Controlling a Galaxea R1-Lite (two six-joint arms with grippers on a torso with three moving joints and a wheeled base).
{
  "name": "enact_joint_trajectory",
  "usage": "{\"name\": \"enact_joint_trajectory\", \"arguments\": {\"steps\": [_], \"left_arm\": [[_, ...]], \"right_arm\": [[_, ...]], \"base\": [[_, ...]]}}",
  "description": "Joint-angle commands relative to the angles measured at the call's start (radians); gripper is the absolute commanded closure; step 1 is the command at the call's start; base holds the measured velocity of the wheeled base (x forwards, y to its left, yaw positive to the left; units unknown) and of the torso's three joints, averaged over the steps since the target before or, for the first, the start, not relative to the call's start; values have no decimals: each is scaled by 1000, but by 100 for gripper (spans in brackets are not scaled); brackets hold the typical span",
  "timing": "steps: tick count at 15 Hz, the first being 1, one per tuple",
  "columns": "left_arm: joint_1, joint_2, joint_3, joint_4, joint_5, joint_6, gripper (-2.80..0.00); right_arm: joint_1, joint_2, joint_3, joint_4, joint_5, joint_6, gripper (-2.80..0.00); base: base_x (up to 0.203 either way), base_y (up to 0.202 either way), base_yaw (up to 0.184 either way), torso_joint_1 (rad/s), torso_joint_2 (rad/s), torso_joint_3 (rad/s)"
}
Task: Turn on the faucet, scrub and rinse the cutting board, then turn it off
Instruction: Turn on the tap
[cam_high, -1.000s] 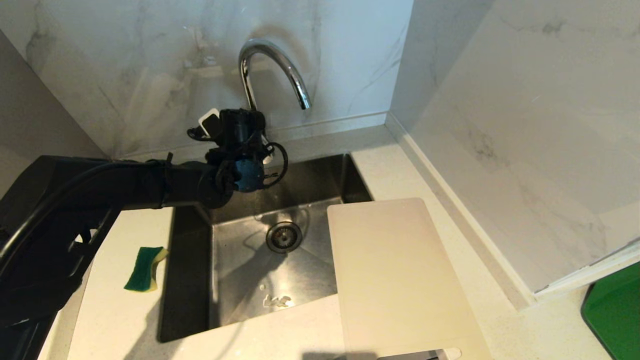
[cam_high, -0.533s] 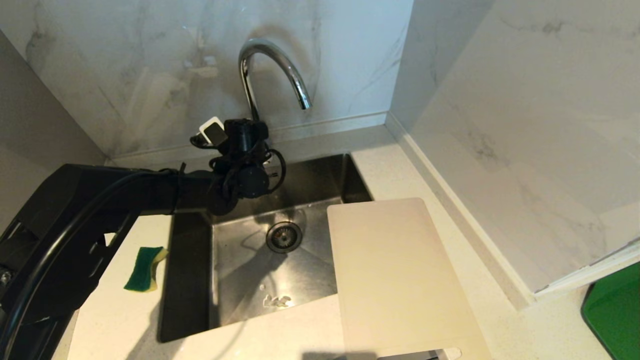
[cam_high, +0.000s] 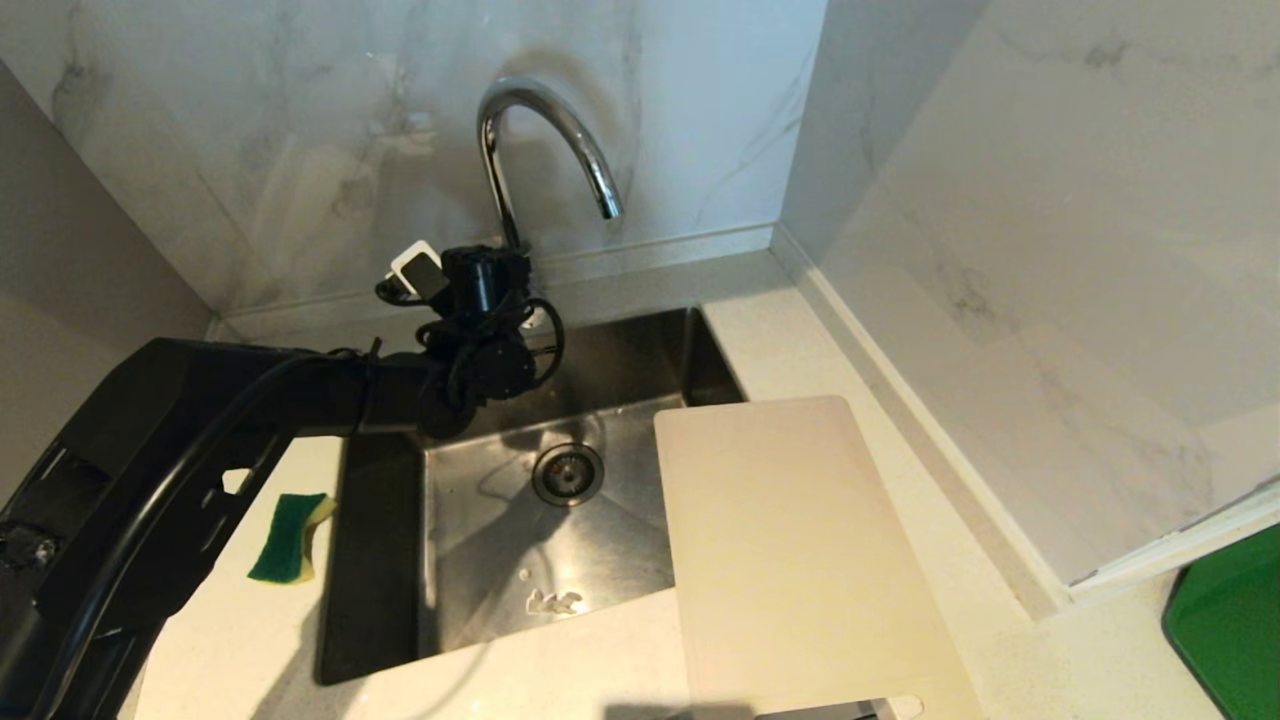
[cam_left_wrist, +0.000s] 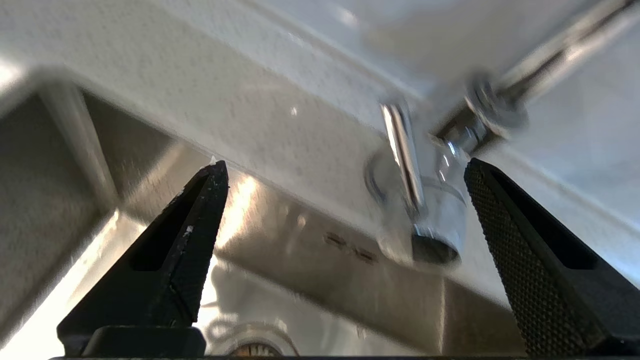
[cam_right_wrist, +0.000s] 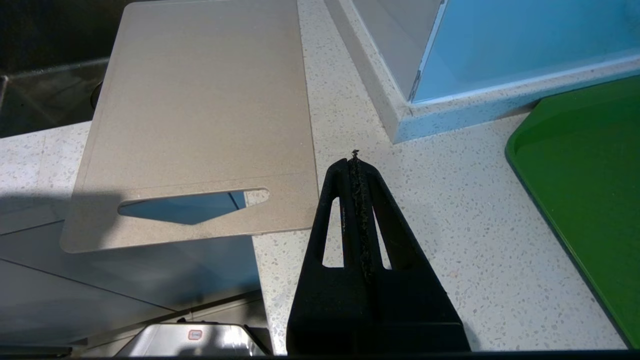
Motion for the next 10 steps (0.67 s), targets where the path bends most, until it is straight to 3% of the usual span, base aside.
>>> {"name": "enact_joint_trajectory", "arguments": {"steps": [1,10], "left_arm": [[4,16,0,-29,5,10,-280],[28,37,-8,-68,-8,13,-280]], "right_arm": [[0,-2,0,0,0,0,0],[0,-1,0,0,0,0,0]], "base": [[0,0,0,0,0,0],[0,0,0,0,0,0]]}}
